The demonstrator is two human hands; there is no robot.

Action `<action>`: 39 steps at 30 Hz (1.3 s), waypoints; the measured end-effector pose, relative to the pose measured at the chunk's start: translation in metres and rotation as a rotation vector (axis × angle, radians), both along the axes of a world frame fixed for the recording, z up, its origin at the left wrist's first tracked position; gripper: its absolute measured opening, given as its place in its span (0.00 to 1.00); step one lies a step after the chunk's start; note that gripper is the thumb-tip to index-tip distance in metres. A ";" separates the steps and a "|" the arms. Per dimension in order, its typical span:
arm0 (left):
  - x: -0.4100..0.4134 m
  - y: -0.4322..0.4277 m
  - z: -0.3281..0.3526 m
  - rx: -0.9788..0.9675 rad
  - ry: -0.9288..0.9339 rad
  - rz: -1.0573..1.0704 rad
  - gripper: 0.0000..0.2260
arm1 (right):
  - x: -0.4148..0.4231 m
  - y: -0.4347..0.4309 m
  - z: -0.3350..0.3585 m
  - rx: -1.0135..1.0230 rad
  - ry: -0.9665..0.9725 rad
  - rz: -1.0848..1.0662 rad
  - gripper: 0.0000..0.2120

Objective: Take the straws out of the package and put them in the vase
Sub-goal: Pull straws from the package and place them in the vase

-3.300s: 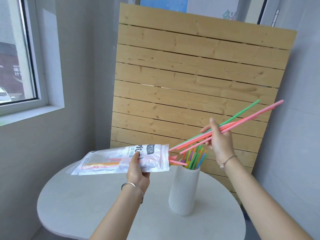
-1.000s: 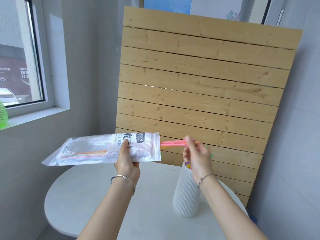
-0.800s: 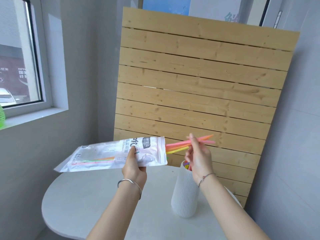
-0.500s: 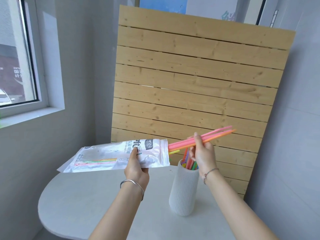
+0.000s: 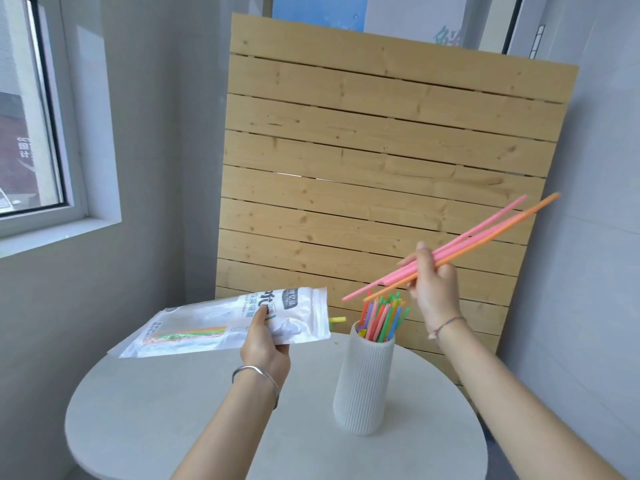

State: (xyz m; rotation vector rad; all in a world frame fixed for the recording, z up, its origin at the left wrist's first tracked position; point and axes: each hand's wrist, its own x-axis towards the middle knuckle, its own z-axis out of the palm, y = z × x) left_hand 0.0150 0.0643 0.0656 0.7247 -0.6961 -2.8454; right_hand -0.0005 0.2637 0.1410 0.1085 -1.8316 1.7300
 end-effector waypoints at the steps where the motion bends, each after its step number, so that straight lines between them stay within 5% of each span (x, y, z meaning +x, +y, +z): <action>1: 0.000 -0.004 -0.002 0.004 -0.001 0.010 0.07 | -0.003 0.009 0.003 0.045 0.017 -0.045 0.24; 8: -0.002 -0.007 -0.003 -0.009 -0.005 0.013 0.08 | -0.015 0.017 -0.011 0.534 -0.057 0.004 0.24; 19: -0.007 -0.005 -0.009 -0.032 -0.020 -0.011 0.06 | -0.027 0.017 -0.035 0.864 -0.175 0.075 0.11; 23: -0.008 -0.003 -0.009 -0.031 -0.026 -0.012 0.08 | -0.027 0.016 -0.040 0.961 -0.192 0.011 0.14; 30: -0.009 -0.001 -0.011 -0.027 -0.017 -0.008 0.08 | -0.028 0.016 -0.030 0.781 0.016 0.009 0.18; 34: -0.008 0.001 -0.011 -0.025 -0.010 -0.007 0.08 | -0.026 0.017 -0.039 1.085 0.006 0.026 0.13; 39: -0.009 0.001 -0.011 -0.014 -0.012 0.001 0.08 | -0.010 0.014 -0.026 0.784 0.173 0.013 0.26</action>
